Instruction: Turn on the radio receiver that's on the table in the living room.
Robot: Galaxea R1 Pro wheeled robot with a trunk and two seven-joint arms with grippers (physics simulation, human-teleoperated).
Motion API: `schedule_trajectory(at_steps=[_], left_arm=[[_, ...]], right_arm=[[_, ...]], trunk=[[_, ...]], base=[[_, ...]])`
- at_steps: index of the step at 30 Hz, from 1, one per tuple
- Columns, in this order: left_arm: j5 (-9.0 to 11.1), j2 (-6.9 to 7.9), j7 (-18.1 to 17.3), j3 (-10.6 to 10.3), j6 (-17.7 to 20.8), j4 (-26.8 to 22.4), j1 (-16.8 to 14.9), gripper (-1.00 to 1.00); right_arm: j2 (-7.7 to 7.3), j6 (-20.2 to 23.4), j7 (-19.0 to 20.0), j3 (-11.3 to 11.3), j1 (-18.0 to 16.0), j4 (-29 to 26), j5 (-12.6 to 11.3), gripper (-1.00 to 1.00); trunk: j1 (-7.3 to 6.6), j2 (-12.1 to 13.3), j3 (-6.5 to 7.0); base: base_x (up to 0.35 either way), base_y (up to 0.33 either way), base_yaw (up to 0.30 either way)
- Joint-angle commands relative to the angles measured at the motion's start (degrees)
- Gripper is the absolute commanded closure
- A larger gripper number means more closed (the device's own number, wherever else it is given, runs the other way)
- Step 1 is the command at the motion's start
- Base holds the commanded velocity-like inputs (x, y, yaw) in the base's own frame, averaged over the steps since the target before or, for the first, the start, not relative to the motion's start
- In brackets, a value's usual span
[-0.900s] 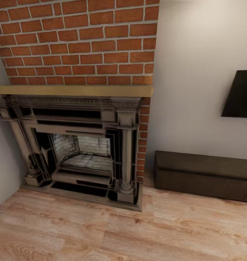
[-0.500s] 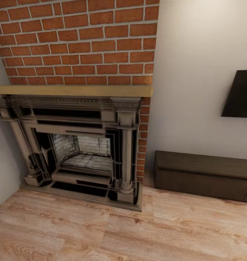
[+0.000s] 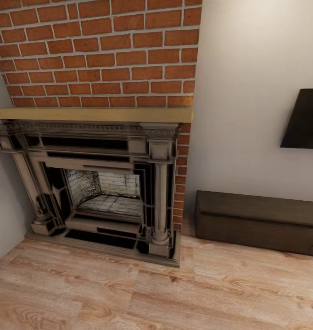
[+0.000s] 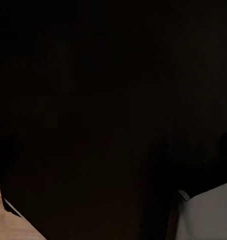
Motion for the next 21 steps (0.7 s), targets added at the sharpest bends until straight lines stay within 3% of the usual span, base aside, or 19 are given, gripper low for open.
schedule_trajectory(at_steps=[1, 2, 3, 5, 10, 19, 21], left_arm=[[-0.02, 0.33, 0.03, -0.01, -0.33, -0.33, 0.00, -1.00], [-0.06, 0.63, 0.05, -0.01, -0.48, -0.66, 0.00, -1.00], [-0.10, 1.14, 0.11, 0.02, -0.46, -2.83, 0.00, -1.00], [-0.08, 2.29, 0.15, 0.06, -0.30, -5.18, 0.00, -1.00], [0.08, 3.90, 0.20, 0.11, 0.11, -11.73, 0.00, -1.00], [-0.30, 5.16, 0.36, 0.08, 0.60, -22.22, 0.00, -1.00], [-0.27, 5.61, 0.87, 0.13, 2.55, -25.23, 0.00, -1.00]], right_arm=[[-0.29, 0.00, -0.02, 0.01, 0.00, -0.33, 0.00, -1.00], [-0.60, 0.00, -0.05, 0.03, 0.00, -0.66, 0.01, -1.00], [-1.21, 0.00, -0.12, 0.04, 0.00, -6.47, 0.01, -1.00], [-2.26, 0.00, -0.22, 0.07, 0.00, -8.26, 0.01, -1.00], [-5.17, 0.00, -0.27, 0.06, 0.00, -11.45, 0.02, -1.00], [-10.00, -1.52, -0.50, -0.06, 0.00, -14.14, 0.02, -1.00], [-11.01, -2.04, -0.52, -0.13, 0.00, -14.24, 0.02, -1.00]], trunk=[[0.00, 0.00, 0.00], [0.00, 0.00, 0.00], [0.00, 0.00, 0.00], [0.00, 0.00, 0.00], [0.00, 0.00, 0.00], [0.00, 0.00, 0.00], [0.00, 0.00, 0.00]], base=[[0.000, 0.000, 0.000], [0.000, 0.000, 0.000], [0.000, 0.000, 0.048], [0.000, 0.000, 0.139], [0.000, 0.000, 0.216], [0.000, 0.000, 0.250], [0.000, 0.000, 0.258]])
